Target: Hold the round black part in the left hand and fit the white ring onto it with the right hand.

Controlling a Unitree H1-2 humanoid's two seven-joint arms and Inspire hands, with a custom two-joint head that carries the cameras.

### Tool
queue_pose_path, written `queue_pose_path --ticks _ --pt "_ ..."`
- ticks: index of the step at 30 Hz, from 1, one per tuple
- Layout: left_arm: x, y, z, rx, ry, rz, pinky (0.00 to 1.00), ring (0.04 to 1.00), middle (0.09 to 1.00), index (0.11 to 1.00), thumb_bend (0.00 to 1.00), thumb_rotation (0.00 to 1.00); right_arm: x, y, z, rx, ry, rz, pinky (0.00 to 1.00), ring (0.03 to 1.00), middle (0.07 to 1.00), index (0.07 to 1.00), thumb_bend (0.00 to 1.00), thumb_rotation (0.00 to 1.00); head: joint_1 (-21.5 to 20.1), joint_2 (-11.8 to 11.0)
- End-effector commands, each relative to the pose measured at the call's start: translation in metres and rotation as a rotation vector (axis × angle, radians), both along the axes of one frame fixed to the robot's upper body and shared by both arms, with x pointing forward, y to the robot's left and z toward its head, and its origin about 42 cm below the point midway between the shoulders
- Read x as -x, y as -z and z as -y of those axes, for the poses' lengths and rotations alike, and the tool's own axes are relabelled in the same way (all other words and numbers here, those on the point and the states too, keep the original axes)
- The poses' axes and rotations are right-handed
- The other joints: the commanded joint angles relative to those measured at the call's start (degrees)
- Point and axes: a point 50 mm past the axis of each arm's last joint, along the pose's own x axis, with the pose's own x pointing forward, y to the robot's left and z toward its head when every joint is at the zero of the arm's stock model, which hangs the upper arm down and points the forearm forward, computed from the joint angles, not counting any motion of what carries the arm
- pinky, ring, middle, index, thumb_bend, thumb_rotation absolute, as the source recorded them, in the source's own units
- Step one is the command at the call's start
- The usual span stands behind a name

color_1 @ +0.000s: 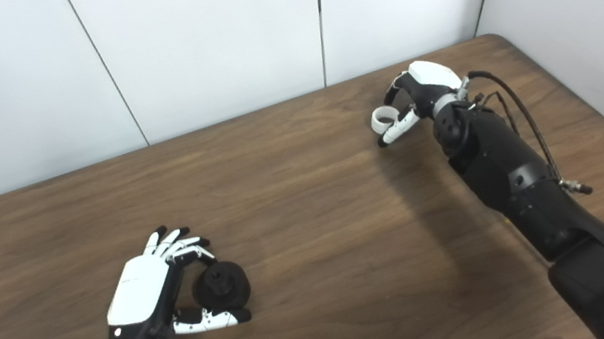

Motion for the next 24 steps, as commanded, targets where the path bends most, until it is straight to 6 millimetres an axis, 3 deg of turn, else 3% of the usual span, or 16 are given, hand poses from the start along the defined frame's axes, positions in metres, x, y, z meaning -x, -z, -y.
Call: queue_pose_path --ticks 1,18,21,24 --pt "0.0049 0.0108 -0.0077 -0.051 -0.01 -0.056 1.0 0.906 0.775 0.483 0.52 0.05 -0.0097 -0.0309 0.0042 0.022 0.003 0.077 1.0 1.0 0.935 0.671 0.84 0.25 0.0 0.0" --pt "0.0049 0.0092 -0.0045 -0.04 -0.009 -0.063 1.0 0.906 0.774 0.483 0.52 0.05 -0.0105 -0.027 -0.0012 0.015 -0.025 0.085 1.0 1.0 0.915 0.62 0.82 0.23 0.1 0.2" --pt "0.0053 0.0095 -0.0043 -0.047 -0.008 -0.061 1.0 0.905 0.774 0.483 0.52 0.05 -0.0089 -0.0256 0.0001 -0.005 -0.034 0.097 1.0 1.0 0.893 0.514 0.59 0.16 0.1 0.3" --pt "0.0054 0.0095 -0.0037 -0.046 -0.009 -0.061 1.0 0.906 0.775 0.483 0.52 0.05 -0.0082 -0.0246 0.0014 0.004 -0.042 0.094 1.0 1.0 0.868 0.489 0.53 0.14 0.2 0.3"
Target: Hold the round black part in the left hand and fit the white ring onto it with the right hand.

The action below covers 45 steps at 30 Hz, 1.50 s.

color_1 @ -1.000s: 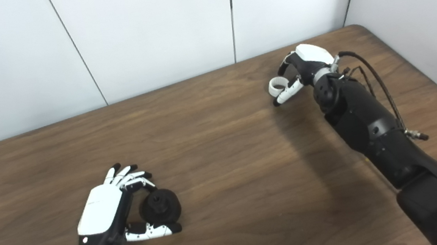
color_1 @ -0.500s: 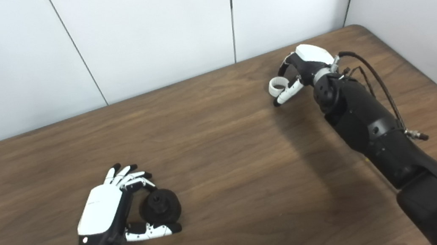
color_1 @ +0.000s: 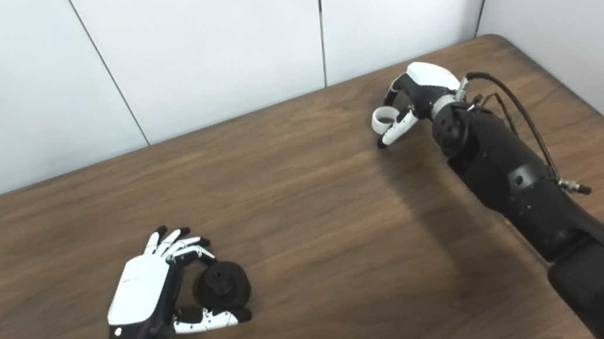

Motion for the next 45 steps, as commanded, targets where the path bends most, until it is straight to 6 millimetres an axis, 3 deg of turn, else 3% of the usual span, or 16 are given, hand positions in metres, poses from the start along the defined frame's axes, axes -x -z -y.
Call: queue_pose_path --ticks 1,24,34,45 --pt "0.005 0.01 -0.005 -0.049 -0.008 -0.057 1.0 0.906 0.776 0.483 0.52 0.05 -0.007 -0.025 0.005 0.026 -0.007 0.075 1.0 1.0 0.862 0.488 0.53 0.14 -0.1 0.0" --pt "0.006 0.01 -0.003 -0.038 -0.004 -0.056 1.0 0.913 0.778 0.483 0.52 0.05 -0.001 -0.019 0.01 0.066 -0.031 0.058 1.0 1.0 0.838 0.487 0.52 0.13 0.0 0.1" --pt "0.006 0.011 -0.001 -0.037 -0.001 -0.067 1.0 0.91 0.777 0.483 0.52 0.05 0.004 -0.048 -0.004 0.124 -0.136 0.115 1.0 1.0 0.826 0.487 0.52 0.14 0.0 -0.1" --pt "0.007 0.012 0.005 -0.04 0.004 -0.062 1.0 0.914 0.779 0.483 0.52 0.05 0.021 -0.084 -0.047 0.182 -0.304 0.142 1.0 1.0 0.827 0.485 0.52 0.14 0.4 -0.4"
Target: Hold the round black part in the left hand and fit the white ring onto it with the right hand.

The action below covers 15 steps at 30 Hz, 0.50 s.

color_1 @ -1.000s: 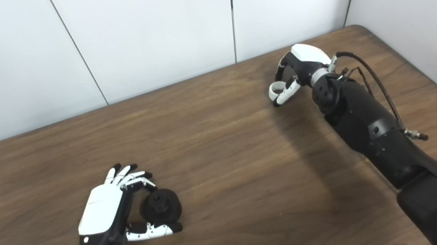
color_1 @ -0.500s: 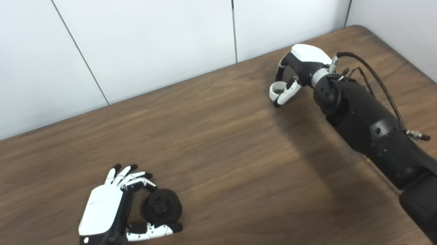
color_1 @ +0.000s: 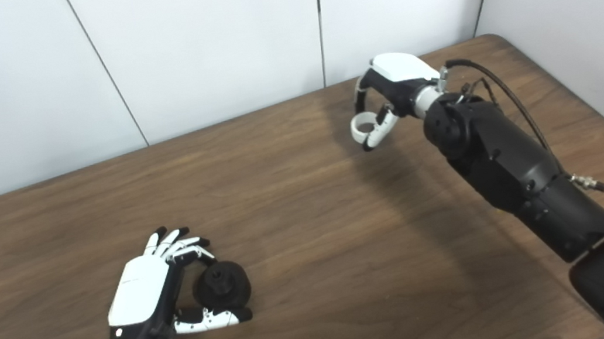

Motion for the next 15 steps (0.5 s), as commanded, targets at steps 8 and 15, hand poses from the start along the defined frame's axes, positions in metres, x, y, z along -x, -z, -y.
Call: queue_pose_path --ticks 8,15 --pt "0.006 0.014 0.004 -0.05 0.007 -0.053 1.0 0.906 0.778 0.483 0.52 0.05 0.015 -0.05 -0.033 0.016 -0.149 0.112 1.0 1.0 0.821 0.483 0.53 0.14 1.3 0.0" --pt "0.007 0.015 0.011 -0.054 0.007 -0.058 1.0 0.909 0.783 0.483 0.52 0.05 0.037 -0.062 -0.074 -0.012 -0.301 0.121 1.0 1.0 0.809 0.482 0.53 0.14 3.8 0.2"
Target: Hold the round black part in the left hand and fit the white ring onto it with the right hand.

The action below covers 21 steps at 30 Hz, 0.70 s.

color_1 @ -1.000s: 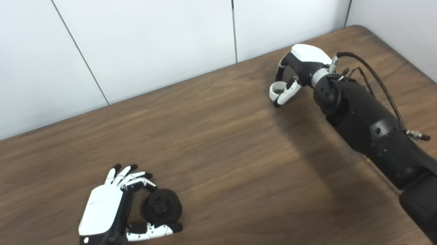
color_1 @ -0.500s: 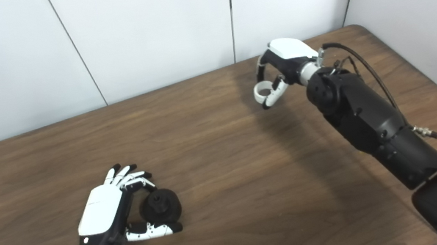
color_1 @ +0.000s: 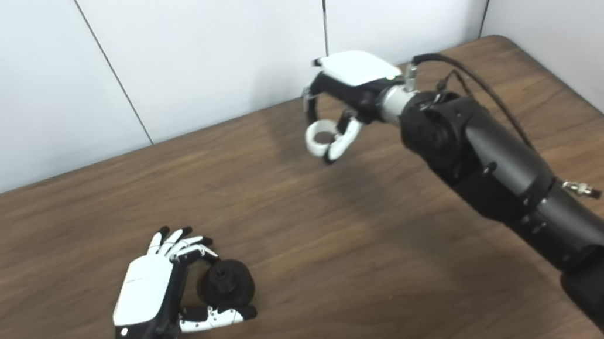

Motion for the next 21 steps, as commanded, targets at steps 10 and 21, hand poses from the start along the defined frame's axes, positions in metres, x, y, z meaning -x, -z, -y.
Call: queue_pose_path --ticks 10,21 --pt "0.005 0.013 0.015 -0.045 0.012 -0.056 1.0 0.914 0.781 0.483 0.52 0.05 0.029 -0.029 -0.049 0.008 -0.19 0.041 1.0 1.0 0.814 0.482 0.53 0.14 4.4 0.5" --pt "0.004 0.015 0.025 -0.047 0.014 -0.053 1.0 0.917 0.779 0.482 0.52 0.05 0.056 -0.018 -0.078 -0.018 -0.3 -0.018 1.0 1.0 0.815 0.481 0.53 0.14 8.0 1.1"
